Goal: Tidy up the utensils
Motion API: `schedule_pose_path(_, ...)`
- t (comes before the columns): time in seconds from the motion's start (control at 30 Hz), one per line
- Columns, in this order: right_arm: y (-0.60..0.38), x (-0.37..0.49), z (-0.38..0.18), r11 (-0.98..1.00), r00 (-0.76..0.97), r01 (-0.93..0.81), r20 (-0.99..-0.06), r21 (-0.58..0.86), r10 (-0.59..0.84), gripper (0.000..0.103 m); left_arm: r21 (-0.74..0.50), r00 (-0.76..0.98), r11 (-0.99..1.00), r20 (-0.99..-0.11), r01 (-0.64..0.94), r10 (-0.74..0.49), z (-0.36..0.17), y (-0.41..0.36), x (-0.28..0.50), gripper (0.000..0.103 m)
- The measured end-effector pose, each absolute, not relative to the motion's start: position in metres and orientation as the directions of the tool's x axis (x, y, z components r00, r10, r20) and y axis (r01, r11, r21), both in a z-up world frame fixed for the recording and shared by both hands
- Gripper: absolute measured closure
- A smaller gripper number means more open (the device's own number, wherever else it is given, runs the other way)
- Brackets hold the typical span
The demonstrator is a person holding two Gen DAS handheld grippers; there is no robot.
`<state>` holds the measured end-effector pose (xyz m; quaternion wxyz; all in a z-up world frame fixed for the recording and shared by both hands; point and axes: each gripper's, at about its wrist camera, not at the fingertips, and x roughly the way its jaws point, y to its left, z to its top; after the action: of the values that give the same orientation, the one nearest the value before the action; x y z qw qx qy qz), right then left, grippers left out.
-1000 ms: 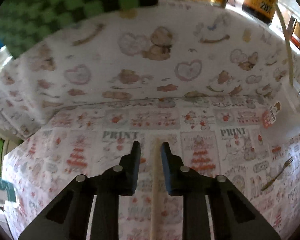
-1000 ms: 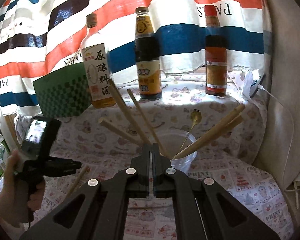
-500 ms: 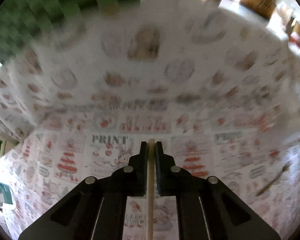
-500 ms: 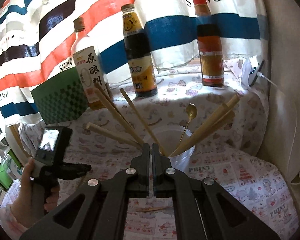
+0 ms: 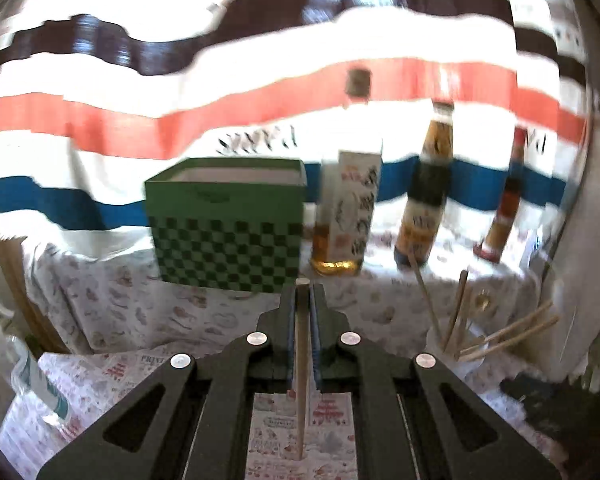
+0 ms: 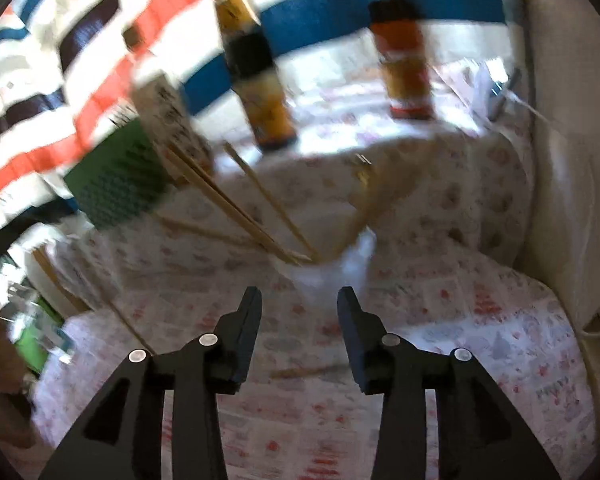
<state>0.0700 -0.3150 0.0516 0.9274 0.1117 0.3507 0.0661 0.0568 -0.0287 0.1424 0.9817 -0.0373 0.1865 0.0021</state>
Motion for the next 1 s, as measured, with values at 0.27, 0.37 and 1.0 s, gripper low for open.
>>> schedule_pose_path(0.27, -0.357, 0.099, -0.005, 0.927, 0.61, 0.103, -0.759, 0.36, 0.227, 0.061, -0.21, 0.975, 0.977, -0.22, -0.035, -0.013, 0.114, -0.002, 0.006, 0.097)
schedule_pose_path(0.37, -0.37, 0.105, -0.018, 0.906, 0.596, 0.156, -0.768, 0.394, 0.232, 0.063, -0.259, 0.971, 0.966, -0.232, -0.002, -0.06, 0.101, 0.002, 0.003, 0.097)
schedule_pose_path(1.0, -0.347, 0.126, -0.048, 0.944, 0.551, 0.168, -0.821, 0.285, 0.15, 0.089, -0.291, 0.979, 0.95, -0.13, 0.116, -0.159, 0.084, 0.009, -0.026, 0.097)
